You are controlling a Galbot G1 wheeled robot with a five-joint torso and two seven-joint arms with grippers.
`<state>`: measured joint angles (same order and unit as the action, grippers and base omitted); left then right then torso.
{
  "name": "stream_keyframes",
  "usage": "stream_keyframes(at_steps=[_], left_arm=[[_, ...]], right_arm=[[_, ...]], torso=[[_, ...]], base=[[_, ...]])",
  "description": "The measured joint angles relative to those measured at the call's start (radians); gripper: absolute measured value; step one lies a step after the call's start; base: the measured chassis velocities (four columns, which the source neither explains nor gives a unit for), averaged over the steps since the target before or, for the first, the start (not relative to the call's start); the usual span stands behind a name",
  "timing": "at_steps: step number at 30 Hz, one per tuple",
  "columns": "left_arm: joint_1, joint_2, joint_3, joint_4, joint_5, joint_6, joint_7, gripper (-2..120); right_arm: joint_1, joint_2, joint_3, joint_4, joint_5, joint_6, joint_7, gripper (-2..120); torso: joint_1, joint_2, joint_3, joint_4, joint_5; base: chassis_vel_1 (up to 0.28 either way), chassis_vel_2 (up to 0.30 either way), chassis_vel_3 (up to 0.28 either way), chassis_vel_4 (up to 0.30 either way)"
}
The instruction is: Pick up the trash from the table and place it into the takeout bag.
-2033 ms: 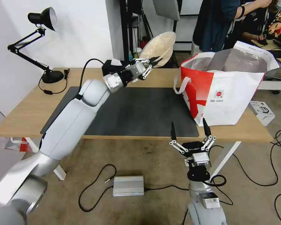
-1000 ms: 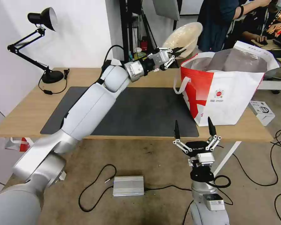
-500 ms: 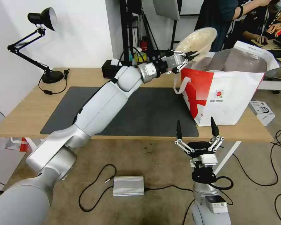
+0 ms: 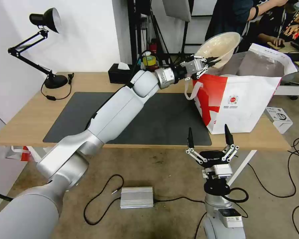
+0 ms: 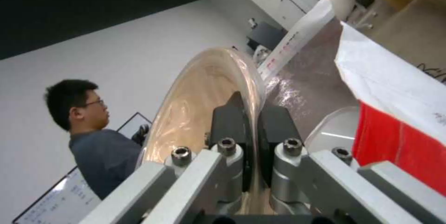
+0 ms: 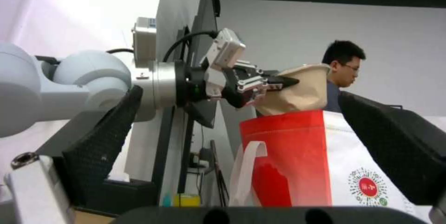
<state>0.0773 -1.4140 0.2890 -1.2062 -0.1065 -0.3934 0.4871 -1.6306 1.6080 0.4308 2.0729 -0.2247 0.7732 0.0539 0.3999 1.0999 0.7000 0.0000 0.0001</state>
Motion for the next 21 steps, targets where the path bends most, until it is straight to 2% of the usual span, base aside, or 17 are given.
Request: stream_keyframes(at_steps=[6, 14, 21], left_arm=[[-0.009, -0.015, 0.015, 0.024, -0.025, -0.017, 0.016, 1], [-0.026, -0.036, 0.055, 0.079, -0.123, -0.044, 0.056, 1], [-0.037, -0.046, 0.065, 0.095, -0.165, -0.057, 0.077, 1]], right_arm=[[0.0, 0.0, 0.0, 0.001, 0.002, 0.002, 0.0, 100], [-0.004, 0.0, -0.002, 0.003, 0.002, 0.007, 0.0, 100], [-0.004, 0.0, -0.001, 0.004, 0.003, 0.008, 0.0, 100]], torso=[[0.0, 0.0, 0.0, 0.0, -0.0001], [0.0, 0.0, 0.0, -0.0001, 0.0], [0.0, 0.0, 0.0, 0.0, 0.0]], base=[[0.0, 0.0, 0.0, 0.0], [0.0, 0.0, 0.0, 0.0], [0.0, 0.0, 0.0, 0.0]])
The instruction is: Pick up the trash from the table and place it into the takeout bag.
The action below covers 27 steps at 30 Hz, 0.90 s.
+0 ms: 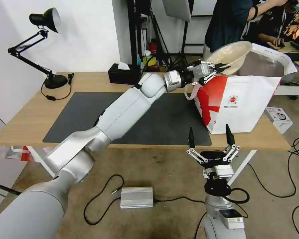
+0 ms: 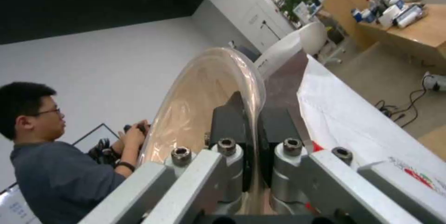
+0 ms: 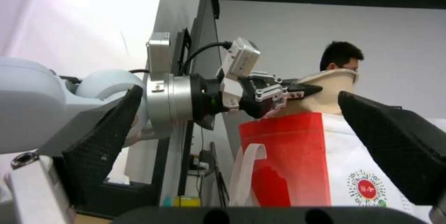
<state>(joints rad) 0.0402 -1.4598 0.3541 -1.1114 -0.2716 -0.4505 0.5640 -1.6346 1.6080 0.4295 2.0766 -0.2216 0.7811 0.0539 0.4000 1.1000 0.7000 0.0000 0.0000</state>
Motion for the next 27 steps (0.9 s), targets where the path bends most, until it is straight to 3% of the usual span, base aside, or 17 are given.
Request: stream_keyframes(at_steps=[9, 14, 15, 18, 24, 27], left_arm=[[-0.006, 0.0, 0.003, 0.004, -0.007, -0.004, 0.0, -1], [-0.006, 0.002, 0.004, 0.004, -0.007, -0.005, -0.008, 7], [-0.006, 0.002, 0.004, 0.004, -0.007, -0.005, -0.01, 19], [-0.006, 0.003, 0.005, 0.004, -0.006, -0.005, -0.011, 23], [-0.006, 0.006, 0.007, 0.003, -0.006, -0.005, -0.011, 51], [-0.006, 0.006, 0.008, 0.002, -0.006, -0.005, -0.011, 56]], right_arm=[[0.005, 0.0, -0.001, -0.001, 0.002, 0.0, -0.001, 100], [0.006, 0.0, -0.001, -0.001, 0.003, 0.0, -0.001, 100], [0.007, 0.0, -0.001, -0.001, 0.003, 0.0, -0.001, 100], [0.008, 0.0, 0.0, -0.002, 0.004, -0.001, -0.001, 100], [0.008, 0.0, 0.0, -0.005, 0.004, -0.001, -0.001, 100], [0.008, 0.0, 0.0, -0.006, 0.005, -0.001, -0.001, 100]], torso=[[0.0, 0.0, 0.0, 0.0, 0.0], [0.0, 0.0, 0.0, 0.0, -0.0001], [0.0, 0.0, 0.0, 0.0, 0.0], [0.0, 0.0, 0.0, 0.0, 0.0], [0.0, 0.0, 0.0, 0.0, 0.0], [0.0, 0.0, 0.0, 0.0, 0.0]], base=[[0.0, 0.0, 0.0, 0.0], [0.0, 0.0, 0.0, 0.0], [0.0, 0.0, 0.0, 0.0], [0.0, 0.0, 0.0, 0.0], [0.0, 0.0, 0.0, 0.0], [0.0, 0.0, 0.0, 0.0]])
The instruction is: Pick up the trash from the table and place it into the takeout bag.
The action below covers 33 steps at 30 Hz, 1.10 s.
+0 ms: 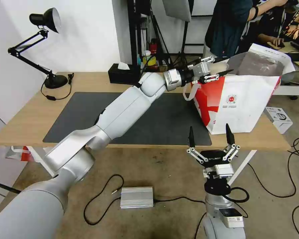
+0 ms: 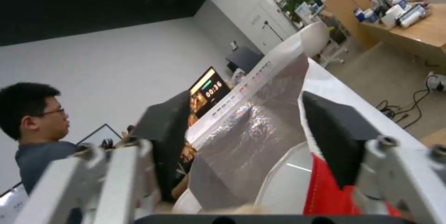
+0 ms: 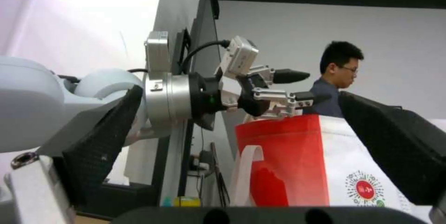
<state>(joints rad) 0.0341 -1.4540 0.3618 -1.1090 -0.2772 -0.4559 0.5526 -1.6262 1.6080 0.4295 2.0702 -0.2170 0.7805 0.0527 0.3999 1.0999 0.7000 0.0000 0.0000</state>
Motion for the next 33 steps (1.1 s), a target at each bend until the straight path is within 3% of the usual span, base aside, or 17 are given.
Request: stream_keyframes(at_steps=[4, 12, 33], left_arm=[[0.0, 0.001, 0.001, -0.001, 0.0, 0.0, 0.0, 78], [0.0, 0.003, 0.002, -0.009, -0.002, 0.001, -0.002, 99], [0.014, 0.081, -0.016, -0.136, -0.029, 0.029, -0.039, 100]], right_arm=[[0.0, 0.0, 0.0, -0.001, 0.001, 0.0, 0.0, 100], [0.0, 0.0, 0.001, -0.001, 0.002, 0.0, 0.0, 100], [0.011, 0.0, 0.002, -0.006, 0.001, -0.003, -0.001, 100]], torso=[[0.0, 0.0, 0.0, 0.0, 0.0], [0.0, 0.0, 0.0, 0.0, 0.0], [0.0, 0.0, 0.0, -0.0001, -0.0001]], base=[[0.0, 0.0, 0.0, 0.0], [0.0, 0.0, 0.0, 0.0], [0.0, 0.0, 0.0, 0.0]])
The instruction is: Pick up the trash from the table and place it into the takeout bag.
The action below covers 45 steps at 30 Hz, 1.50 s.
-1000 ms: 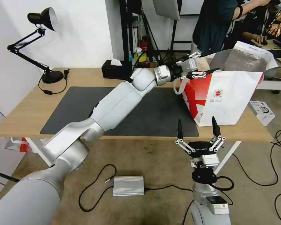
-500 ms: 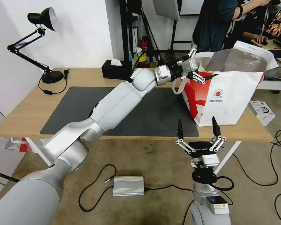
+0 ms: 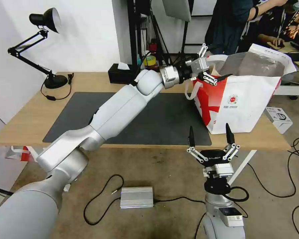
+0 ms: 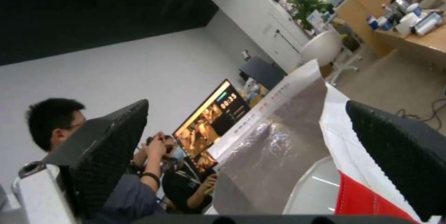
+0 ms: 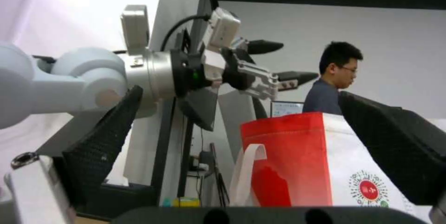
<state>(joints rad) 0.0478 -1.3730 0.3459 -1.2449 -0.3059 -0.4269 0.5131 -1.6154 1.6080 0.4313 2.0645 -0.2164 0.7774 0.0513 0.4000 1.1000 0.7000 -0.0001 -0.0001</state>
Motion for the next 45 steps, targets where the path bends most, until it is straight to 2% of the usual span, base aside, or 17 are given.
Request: stream_keyframes(at_steps=[10, 18, 26, 45], left_arm=[[0.048, 0.068, -0.045, -0.071, -0.017, 0.014, -0.031, 100], [0.105, 0.109, -0.11, -0.121, -0.047, 0.021, -0.081, 100], [0.183, 0.156, -0.226, -0.185, -0.086, 0.046, -0.132, 100], [0.398, 0.257, -0.419, -0.318, -0.105, 0.067, -0.164, 100]], right_arm=[[0.013, 0.0, -0.002, -0.012, -0.003, -0.006, -0.003, 100], [0.021, 0.0, -0.005, -0.02, -0.007, -0.012, -0.004, 100], [0.024, 0.0, -0.007, -0.027, -0.01, -0.014, -0.006, 100], [0.029, 0.0, -0.023, -0.029, -0.028, -0.02, -0.014, 100]], torso=[[0.0, 0.0, 0.0, 0.0, 0.0], [0.0, 0.0, 0.0, 0.0001, -0.0001], [0.0, 0.0, 0.0, 0.0001, 0.0], [0.0, 0.0, 0.0, 0.0001, 0.0]], base=[[0.0, 0.0, 0.0, 0.0], [0.0, 0.0, 0.0, 0.0], [0.0, 0.0, 0.0, 0.0], [0.0, 0.0, 0.0, 0.0]])
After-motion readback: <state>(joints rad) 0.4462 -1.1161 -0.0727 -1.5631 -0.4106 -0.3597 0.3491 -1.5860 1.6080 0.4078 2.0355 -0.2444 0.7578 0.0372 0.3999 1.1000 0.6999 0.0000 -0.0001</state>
